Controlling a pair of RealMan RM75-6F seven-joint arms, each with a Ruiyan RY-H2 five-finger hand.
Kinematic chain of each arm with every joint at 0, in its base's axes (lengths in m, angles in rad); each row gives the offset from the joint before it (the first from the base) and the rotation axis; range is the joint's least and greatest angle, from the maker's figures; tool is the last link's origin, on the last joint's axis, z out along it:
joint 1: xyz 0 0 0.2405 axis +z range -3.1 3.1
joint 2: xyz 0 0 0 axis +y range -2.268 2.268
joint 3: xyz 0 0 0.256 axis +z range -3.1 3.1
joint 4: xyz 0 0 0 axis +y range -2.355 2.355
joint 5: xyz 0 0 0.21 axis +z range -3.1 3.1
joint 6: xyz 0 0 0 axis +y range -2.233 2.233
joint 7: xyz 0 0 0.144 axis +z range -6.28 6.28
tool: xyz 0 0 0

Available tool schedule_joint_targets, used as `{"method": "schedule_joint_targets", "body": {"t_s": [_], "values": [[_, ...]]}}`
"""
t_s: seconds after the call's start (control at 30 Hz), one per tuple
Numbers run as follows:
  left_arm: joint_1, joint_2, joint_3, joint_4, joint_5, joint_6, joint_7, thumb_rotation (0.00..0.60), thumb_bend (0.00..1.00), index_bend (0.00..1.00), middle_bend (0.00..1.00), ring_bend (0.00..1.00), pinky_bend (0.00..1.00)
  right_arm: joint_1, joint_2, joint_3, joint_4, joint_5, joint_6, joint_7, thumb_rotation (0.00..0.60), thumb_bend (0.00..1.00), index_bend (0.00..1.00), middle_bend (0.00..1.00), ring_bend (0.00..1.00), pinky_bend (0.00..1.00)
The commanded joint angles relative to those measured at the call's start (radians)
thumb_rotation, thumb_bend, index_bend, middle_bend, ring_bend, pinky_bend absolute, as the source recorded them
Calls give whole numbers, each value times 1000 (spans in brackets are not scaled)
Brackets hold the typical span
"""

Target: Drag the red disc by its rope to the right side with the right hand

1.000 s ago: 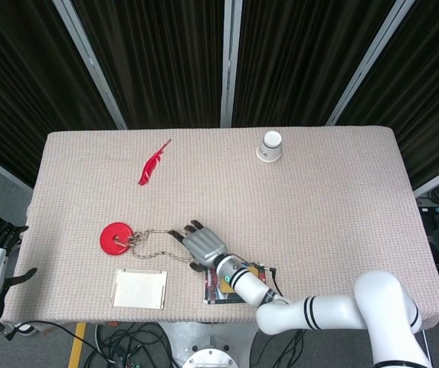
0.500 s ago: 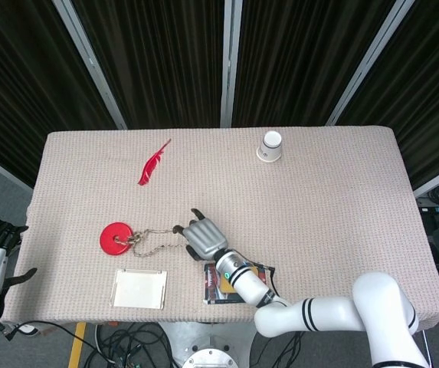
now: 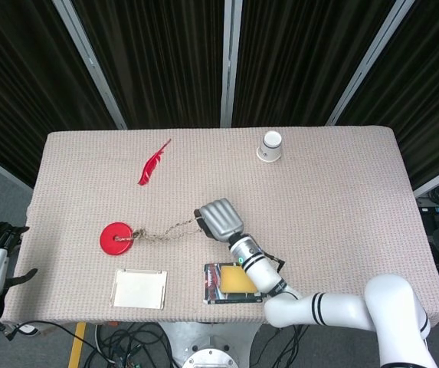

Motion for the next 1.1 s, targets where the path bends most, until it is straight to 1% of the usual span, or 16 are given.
{"method": "schedule_joint_targets", "body": {"t_s": [0.03, 0.13, 0.27, 0.33, 0.43, 0.7, 0.83, 1.1], "values": [[0, -1, 0, -1, 1, 0, 2, 600, 1, 204, 218, 105, 145, -34, 35, 17, 17, -27, 23, 47, 600, 661, 927, 886, 676, 843], [-1, 0, 0, -2, 0, 0, 4, 600, 1, 204, 217, 105, 145, -76, 89, 18, -1, -45, 46, 82, 600, 669, 938, 891, 686, 847], [-2, 2, 0, -4, 1, -4, 6, 600, 1, 204, 217, 104, 145, -149, 196, 9, -44, -65, 79, 127, 600, 674, 942, 892, 686, 852], [-4, 2, 1, -7, 3, -5, 11, 600, 1, 204, 217, 105, 145, -176, 241, 13, -45, -59, 85, 146, 600, 675, 943, 892, 686, 853], [-6, 3, -2, -14, 6, -2, 16, 600, 1, 204, 217, 104, 145, -217, 308, 36, -35, -39, 97, 186, 600, 675, 944, 892, 687, 853], [-14, 2, -2, -24, 10, -8, 30, 600, 1, 204, 217, 105, 145, -361, 460, 90, -17, -21, 205, 313, 600, 676, 961, 901, 697, 855], [-18, 4, -5, -36, 12, -6, 41, 600, 1, 204, 217, 104, 145, -424, 520, 116, -25, -8, 237, 375, 600, 677, 963, 903, 697, 856], [-28, 2, -5, -55, 17, -13, 63, 600, 1, 204, 217, 105, 145, -525, 594, 126, -23, -16, 279, 451, 600, 679, 965, 903, 697, 856]]}}
